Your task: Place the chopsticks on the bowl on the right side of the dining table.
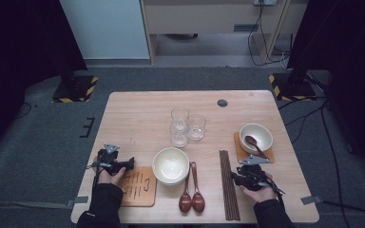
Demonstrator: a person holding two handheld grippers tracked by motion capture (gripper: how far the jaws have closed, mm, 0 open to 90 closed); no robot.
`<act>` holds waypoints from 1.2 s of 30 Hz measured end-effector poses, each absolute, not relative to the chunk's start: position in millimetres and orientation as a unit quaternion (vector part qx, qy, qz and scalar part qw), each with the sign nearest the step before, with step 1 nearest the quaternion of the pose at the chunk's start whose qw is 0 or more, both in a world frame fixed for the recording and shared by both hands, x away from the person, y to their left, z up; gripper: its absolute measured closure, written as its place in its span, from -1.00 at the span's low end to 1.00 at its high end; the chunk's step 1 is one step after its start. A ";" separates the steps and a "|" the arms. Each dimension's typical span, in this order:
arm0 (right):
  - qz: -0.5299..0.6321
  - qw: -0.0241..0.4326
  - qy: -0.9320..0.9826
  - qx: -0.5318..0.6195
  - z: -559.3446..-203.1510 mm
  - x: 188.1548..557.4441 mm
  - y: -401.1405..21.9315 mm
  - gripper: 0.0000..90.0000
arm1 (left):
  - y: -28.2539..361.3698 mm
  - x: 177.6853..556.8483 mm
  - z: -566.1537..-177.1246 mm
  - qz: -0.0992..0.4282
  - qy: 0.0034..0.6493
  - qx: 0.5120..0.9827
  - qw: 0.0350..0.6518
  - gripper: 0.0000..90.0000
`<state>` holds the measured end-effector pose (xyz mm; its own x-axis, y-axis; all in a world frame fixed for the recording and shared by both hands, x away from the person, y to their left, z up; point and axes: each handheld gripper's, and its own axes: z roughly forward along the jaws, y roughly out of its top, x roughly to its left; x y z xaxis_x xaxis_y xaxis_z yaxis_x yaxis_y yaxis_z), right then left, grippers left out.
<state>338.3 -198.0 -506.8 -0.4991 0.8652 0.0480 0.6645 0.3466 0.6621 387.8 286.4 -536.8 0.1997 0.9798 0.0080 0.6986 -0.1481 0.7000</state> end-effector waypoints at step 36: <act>0.293 0.133 0.817 0.479 -513.5 341.4 -194.1 0.77 | 286.3 387.8 -536.9 0.242 0.584 0.718 0.290 -1.00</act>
<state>341.4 -194.1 -513.5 -0.5057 0.8603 0.0642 0.7043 0.3688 0.6066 387.8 286.3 -536.9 0.2003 0.9797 0.0084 0.6986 -0.1488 0.6998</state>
